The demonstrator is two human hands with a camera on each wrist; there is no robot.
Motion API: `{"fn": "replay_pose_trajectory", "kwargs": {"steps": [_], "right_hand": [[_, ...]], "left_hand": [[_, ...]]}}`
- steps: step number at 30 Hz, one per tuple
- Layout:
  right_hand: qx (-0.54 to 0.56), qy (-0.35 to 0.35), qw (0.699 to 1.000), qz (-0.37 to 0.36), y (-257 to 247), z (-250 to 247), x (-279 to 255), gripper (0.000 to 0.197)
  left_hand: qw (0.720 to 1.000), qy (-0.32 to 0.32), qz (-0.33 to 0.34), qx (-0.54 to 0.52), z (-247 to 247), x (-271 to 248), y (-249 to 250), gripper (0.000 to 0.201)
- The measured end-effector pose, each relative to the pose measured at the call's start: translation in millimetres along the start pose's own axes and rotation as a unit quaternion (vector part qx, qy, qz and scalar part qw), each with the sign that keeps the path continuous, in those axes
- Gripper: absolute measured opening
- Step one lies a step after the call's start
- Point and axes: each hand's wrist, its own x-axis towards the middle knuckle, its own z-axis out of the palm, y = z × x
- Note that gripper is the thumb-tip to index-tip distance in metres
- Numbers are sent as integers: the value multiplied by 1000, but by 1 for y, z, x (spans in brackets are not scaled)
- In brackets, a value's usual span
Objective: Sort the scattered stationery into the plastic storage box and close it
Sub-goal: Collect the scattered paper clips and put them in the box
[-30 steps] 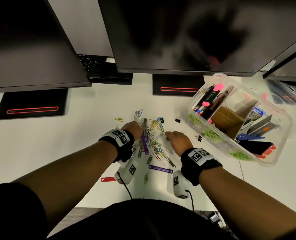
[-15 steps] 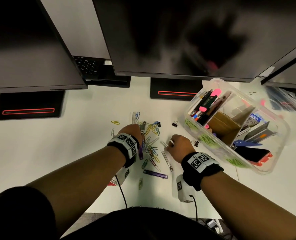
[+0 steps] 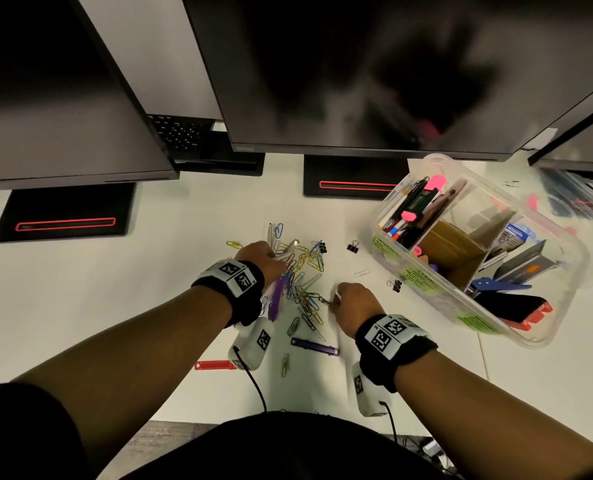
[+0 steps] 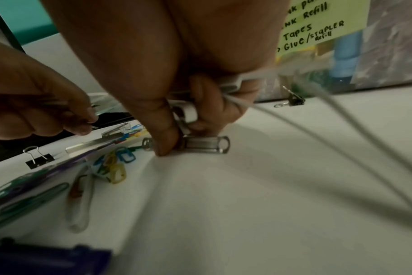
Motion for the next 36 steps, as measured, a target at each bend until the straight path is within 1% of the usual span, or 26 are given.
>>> {"fn": "replay_pose_trajectory", "kwargs": {"steps": [4,6,9,11,13,15,17,19,21,24,27,29,32,36], "right_hand": [[19,44,998,-43,-8,-10,9,24],[10,52,996,-70,-15,-17,14,28],[-43,24,993,-112,-27,-22,23,40],[-82,0,987,-136,-31,-21,27,38],[-124,-20,982,-144,-32,-20,30,33],[-149,-27,979,-138,-31,-21,29,27],[-150,-26,980,-125,-27,-23,26,27],[-133,-22,985,-112,-21,-25,22,30],[-102,-10,990,-101,-14,-27,18,31],[-48,10,994,-96,-10,-31,10,31],[1,26,995,-96,-15,-38,4,30],[29,32,995,-94,-18,-42,2,29],[67,36,994,-83,-18,-47,1,27],[111,39,991,-70,-15,-50,1,26]], "left_hand": [[999,-15,-17,23,0,-4,-16,34],[999,-18,-15,43,3,-6,-20,33],[998,-24,-2,56,9,-11,-22,29],[997,-22,8,72,14,-15,-23,27],[992,-17,24,122,20,-16,-24,35],[987,-8,41,155,23,-14,-25,39],[987,0,47,154,23,-11,-24,44],[990,6,35,137,21,-9,-24,46],[992,11,19,123,20,-5,-23,43],[993,7,17,120,20,-1,-20,39],[993,-6,2,114,18,2,-17,34],[994,-18,6,103,17,1,-18,34],[996,-34,25,78,16,-1,-21,41],[993,-35,36,103,18,-4,-21,42]]}}
